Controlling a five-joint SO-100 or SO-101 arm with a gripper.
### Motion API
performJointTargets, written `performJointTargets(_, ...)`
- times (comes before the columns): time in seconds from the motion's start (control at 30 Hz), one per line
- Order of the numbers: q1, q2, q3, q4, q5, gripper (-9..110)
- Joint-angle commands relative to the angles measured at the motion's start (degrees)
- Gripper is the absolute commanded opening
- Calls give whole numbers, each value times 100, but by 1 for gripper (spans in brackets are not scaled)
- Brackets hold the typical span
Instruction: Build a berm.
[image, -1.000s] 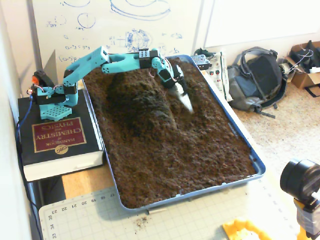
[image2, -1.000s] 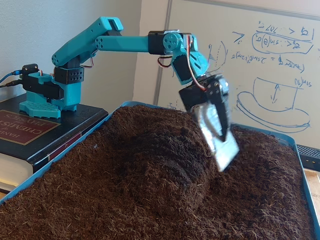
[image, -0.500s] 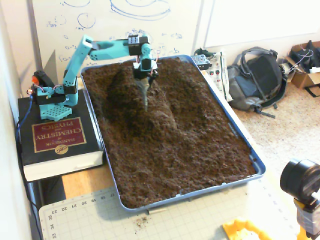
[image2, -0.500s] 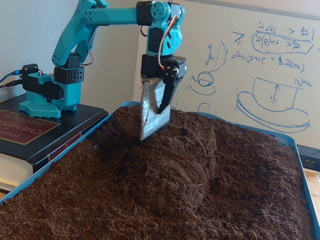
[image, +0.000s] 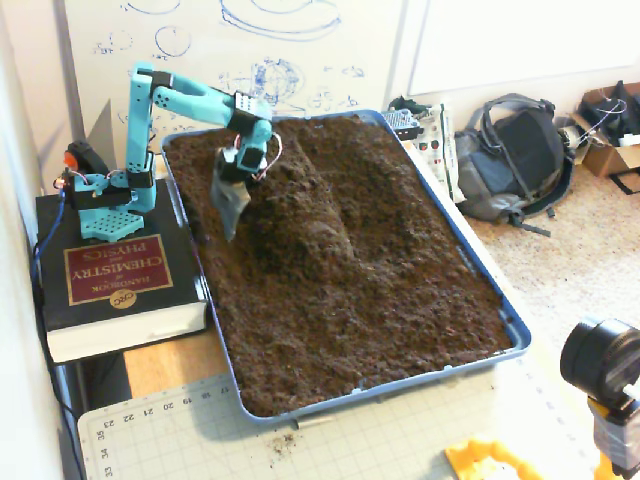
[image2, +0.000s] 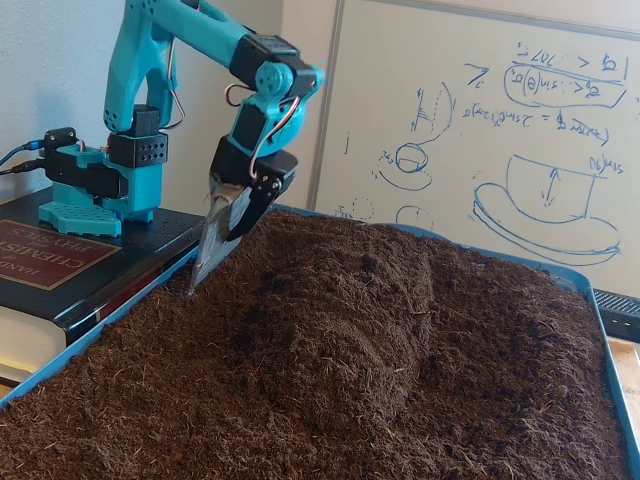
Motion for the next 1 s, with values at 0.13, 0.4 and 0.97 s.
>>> performJointTargets(0.13, 62, -9, 448, -2074, -62, 1)
performJointTargets(0.4, 264, -642, 475, -2566, -62, 1)
performJointTargets(0.97, 237, -642, -809, -2637, -70, 1)
